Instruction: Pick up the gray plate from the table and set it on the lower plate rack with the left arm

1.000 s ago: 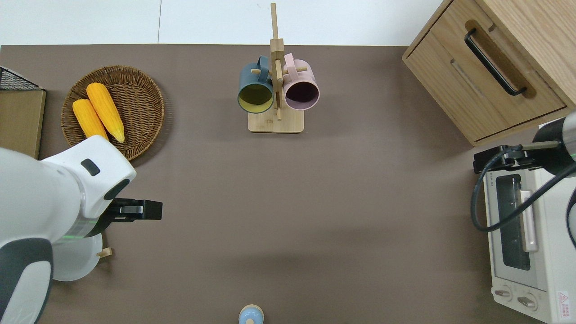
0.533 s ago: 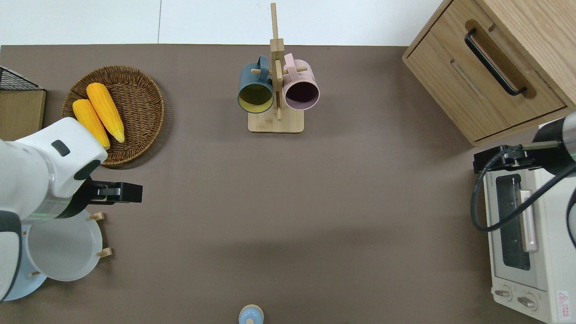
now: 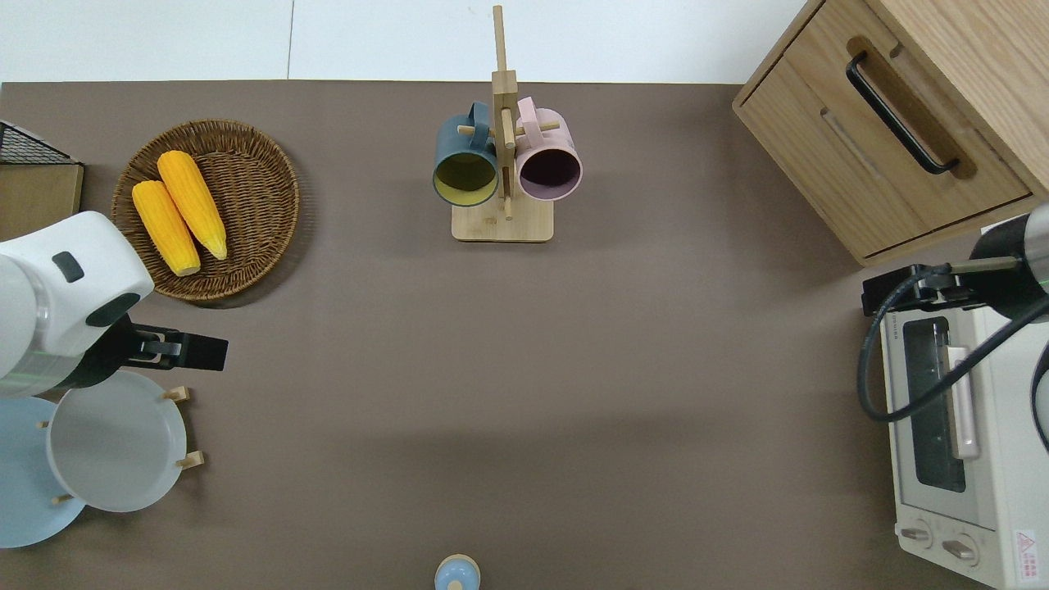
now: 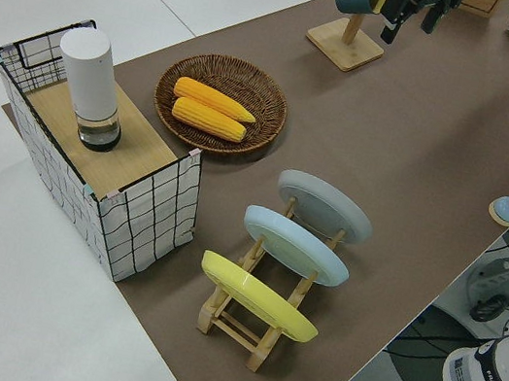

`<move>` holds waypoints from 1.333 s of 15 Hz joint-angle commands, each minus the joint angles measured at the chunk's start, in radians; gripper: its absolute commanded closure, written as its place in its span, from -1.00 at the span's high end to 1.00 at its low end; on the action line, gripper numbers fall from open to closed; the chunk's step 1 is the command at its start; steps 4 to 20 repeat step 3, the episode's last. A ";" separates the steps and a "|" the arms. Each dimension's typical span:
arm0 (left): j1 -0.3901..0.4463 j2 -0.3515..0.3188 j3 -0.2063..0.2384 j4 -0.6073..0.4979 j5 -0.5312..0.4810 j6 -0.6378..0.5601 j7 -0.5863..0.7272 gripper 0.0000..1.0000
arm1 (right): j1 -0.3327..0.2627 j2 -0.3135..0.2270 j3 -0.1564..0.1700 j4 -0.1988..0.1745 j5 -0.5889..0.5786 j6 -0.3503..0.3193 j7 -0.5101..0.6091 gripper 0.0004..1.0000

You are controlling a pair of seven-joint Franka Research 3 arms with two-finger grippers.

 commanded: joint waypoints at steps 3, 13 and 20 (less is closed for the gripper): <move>-0.026 0.010 0.031 0.022 -0.008 -0.009 0.008 1.00 | 0.007 0.000 -0.006 0.006 0.003 -0.001 0.004 0.97; -0.026 0.010 0.031 0.022 -0.008 -0.009 0.008 1.00 | 0.007 0.000 -0.006 0.006 0.003 -0.001 0.004 0.97; -0.026 0.010 0.031 0.022 -0.008 -0.009 0.008 1.00 | 0.007 0.000 -0.006 0.006 0.003 -0.001 0.004 0.97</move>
